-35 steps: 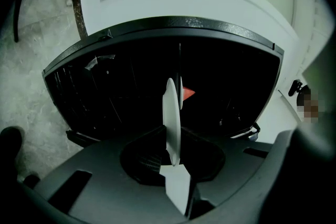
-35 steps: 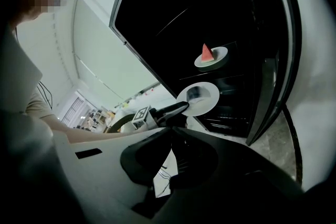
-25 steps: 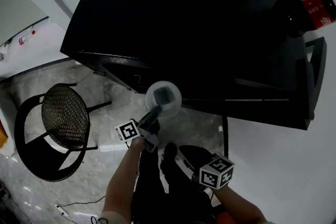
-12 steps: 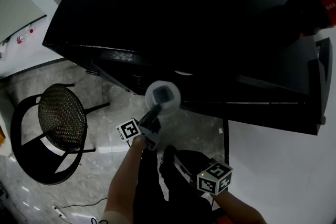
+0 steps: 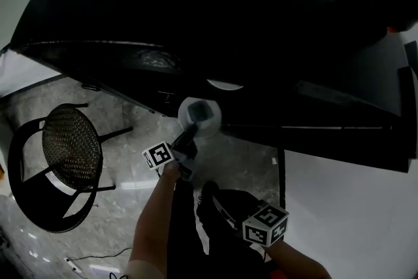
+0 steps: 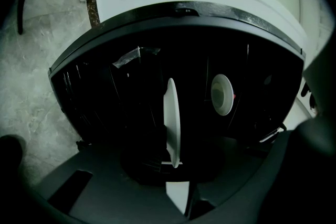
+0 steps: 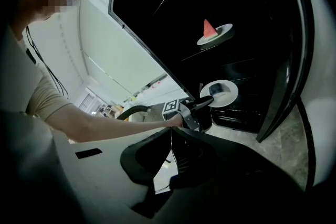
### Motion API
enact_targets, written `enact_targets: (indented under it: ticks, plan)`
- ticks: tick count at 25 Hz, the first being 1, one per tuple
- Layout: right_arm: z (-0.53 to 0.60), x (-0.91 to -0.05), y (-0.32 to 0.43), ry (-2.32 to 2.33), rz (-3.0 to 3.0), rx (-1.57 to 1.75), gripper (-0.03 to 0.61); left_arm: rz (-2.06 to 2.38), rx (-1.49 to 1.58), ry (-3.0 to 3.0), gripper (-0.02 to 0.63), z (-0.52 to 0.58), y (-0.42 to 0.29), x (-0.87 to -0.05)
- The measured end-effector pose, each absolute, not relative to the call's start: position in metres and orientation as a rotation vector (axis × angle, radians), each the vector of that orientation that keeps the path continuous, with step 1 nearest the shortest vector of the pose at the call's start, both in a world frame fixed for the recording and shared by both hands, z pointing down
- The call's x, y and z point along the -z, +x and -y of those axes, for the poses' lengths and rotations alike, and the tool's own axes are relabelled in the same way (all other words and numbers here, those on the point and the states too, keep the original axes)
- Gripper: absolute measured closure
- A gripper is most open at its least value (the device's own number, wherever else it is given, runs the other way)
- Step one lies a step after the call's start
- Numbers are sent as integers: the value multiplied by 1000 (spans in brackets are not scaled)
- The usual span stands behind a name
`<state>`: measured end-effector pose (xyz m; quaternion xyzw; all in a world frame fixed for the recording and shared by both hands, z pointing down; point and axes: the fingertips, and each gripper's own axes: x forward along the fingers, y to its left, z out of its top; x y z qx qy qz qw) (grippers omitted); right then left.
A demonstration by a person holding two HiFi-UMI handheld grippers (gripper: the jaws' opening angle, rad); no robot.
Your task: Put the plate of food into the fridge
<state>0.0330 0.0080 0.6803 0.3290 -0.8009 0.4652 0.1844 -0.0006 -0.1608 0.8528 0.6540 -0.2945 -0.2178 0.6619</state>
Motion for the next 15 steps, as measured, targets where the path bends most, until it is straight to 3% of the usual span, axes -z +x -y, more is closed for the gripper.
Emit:
enact_targets:
  ticks: [15]
  plan:
    - [0,-685,31,919,2269,-1318,555,720,543,1427,578,185,-4,-876]
